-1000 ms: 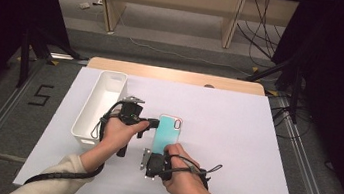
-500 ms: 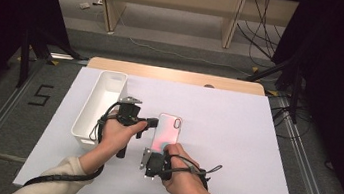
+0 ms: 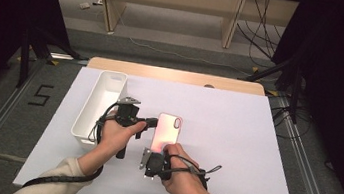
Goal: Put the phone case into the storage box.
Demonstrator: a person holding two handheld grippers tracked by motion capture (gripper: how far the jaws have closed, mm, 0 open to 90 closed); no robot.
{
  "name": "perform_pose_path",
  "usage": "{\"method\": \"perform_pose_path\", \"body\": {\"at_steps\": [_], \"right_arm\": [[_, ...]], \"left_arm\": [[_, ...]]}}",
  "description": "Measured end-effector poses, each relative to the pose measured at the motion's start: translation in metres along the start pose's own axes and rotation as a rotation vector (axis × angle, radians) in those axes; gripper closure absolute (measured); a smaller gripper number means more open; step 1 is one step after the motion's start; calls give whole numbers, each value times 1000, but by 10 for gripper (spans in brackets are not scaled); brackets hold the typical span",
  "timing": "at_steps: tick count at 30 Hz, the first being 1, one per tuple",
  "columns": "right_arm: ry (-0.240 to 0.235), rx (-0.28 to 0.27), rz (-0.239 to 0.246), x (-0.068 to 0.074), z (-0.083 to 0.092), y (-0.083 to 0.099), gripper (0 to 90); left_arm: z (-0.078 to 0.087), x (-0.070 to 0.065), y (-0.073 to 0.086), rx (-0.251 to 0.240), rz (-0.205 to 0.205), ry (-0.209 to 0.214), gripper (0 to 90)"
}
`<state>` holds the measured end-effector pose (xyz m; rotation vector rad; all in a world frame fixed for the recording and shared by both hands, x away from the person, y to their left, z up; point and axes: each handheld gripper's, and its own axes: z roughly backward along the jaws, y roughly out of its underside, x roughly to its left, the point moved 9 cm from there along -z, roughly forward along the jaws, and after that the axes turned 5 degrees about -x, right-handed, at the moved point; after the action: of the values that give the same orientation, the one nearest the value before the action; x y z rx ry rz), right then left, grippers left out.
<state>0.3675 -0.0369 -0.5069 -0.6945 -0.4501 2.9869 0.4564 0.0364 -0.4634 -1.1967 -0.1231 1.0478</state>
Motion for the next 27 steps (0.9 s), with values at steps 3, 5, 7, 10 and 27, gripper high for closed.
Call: {"method": "perform_pose_path", "body": {"at_steps": [3, 5, 7, 10, 27], "right_arm": [[2, 1, -5, 0, -1, 0, 889], [3, 0, 1, 0, -1, 0, 888], [10, 3, 3, -1, -1, 0, 888], [13, 2, 0, -2, -1, 0, 887], [40, -38, -63, -2, 0, -5, 820]], "left_arm": [[1, -2, -1, -6, 2, 8, 880], [2, -3, -2, -14, -7, 12, 880], [4, -4, -3, -22, -7, 14, 880], [6, -6, -3, -30, -9, 18, 881], [13, -9, -7, -82, -21, 31, 881]]}}
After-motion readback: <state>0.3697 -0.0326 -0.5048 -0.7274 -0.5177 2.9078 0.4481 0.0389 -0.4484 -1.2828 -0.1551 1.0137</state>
